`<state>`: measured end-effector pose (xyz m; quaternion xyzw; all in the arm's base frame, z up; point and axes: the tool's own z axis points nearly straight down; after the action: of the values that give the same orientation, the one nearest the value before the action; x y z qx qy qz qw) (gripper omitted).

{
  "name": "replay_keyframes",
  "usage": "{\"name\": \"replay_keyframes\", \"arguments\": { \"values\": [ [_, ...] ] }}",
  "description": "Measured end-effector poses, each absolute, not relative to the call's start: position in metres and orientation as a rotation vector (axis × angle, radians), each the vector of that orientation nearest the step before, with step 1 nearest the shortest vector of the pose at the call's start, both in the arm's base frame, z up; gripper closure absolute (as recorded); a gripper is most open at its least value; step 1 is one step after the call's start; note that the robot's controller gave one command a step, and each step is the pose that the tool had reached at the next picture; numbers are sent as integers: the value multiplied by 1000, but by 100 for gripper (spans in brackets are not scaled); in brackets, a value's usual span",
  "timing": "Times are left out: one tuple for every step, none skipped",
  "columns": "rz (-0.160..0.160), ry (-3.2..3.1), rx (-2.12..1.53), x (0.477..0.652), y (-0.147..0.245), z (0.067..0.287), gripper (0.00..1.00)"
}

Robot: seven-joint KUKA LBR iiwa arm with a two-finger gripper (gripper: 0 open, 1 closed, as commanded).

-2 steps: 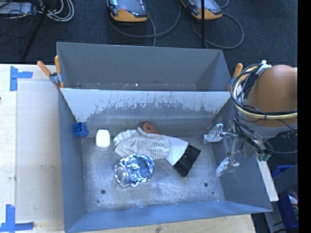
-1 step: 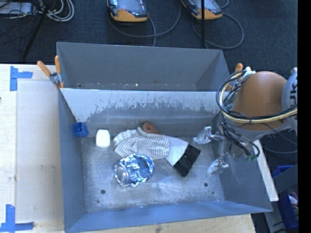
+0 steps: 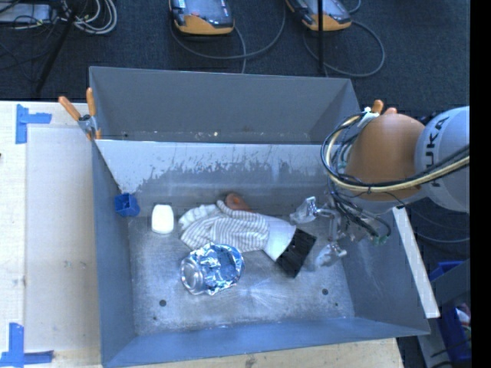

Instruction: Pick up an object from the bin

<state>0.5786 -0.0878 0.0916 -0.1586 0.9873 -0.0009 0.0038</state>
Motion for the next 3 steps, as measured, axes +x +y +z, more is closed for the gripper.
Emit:
{"name": "replay_keyframes", "arguments": {
  "values": [
    [-10, 3046, -728, 594, -80, 76, 0],
    [-3, 3055, -725, 508, -34, 80, 100],
    [-3, 3054, -726, 508, -34, 80, 100]
  ]
}}
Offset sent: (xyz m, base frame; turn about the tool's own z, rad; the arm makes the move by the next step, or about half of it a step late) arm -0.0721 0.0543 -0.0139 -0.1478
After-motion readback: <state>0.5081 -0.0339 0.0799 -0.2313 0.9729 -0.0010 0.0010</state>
